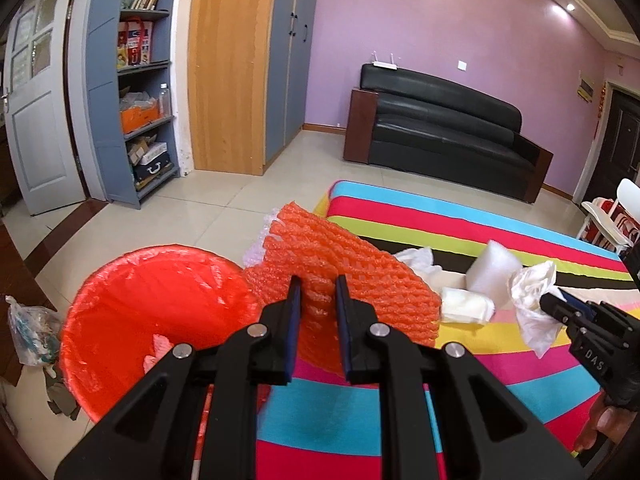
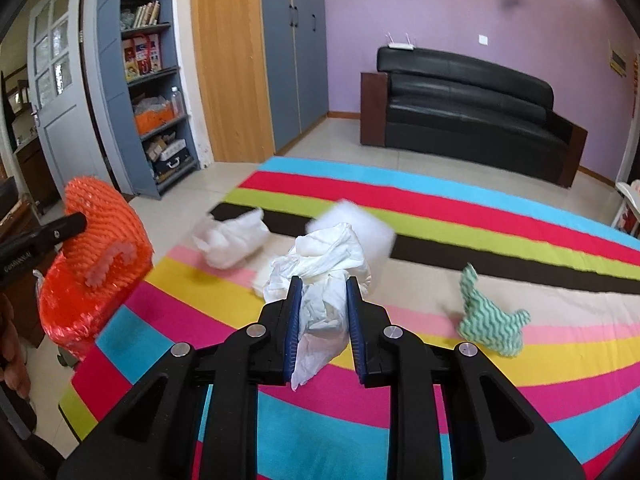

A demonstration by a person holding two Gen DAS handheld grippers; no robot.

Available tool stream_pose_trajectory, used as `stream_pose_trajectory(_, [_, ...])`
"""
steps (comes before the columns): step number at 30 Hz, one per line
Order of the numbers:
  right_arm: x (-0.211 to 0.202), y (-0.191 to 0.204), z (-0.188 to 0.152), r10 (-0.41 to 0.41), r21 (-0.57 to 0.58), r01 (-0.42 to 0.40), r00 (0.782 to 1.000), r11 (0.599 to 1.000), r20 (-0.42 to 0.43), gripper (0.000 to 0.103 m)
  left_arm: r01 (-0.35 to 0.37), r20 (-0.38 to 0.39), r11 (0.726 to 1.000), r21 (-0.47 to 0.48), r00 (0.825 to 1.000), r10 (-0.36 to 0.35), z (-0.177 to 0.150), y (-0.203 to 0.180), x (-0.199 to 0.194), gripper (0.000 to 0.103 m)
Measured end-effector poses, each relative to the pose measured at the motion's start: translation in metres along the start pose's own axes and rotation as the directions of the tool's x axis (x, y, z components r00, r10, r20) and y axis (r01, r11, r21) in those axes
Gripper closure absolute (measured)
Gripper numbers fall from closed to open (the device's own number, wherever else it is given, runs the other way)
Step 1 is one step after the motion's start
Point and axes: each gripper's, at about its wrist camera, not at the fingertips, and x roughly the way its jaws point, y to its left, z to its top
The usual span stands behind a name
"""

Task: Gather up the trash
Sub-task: 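Carry the foam net and tissue over the red bin and open both tools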

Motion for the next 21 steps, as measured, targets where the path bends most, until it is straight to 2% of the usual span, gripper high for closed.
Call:
stream_pose_trajectory(6, [-0.003,0.025,0.019,0.040,-0.019,-0.039,0.998,0.999,0.041,0.080,-0.041,0.021,0.999,-0.028,0.999,0.042,0.004,0.025,-0.011,0.087])
stream_pose_trajectory(13, [0.004,0.057,0.032,0.098,-0.041,-0.096,0.994,0.995,0.050,0.080,-0.089,0.045,0.994,-0.063,0.995,0.092,0.009,0.058,-0.026,0.086])
stream_pose_trajectory(21, [0.009,0.099,0.047,0.162,-0.074,-0.157,0.984,0.985,0.069,0.080,-0.158,0.075,0.985,-0.071,0.984,0.163,0.012,0.086,-0.042,0.086])
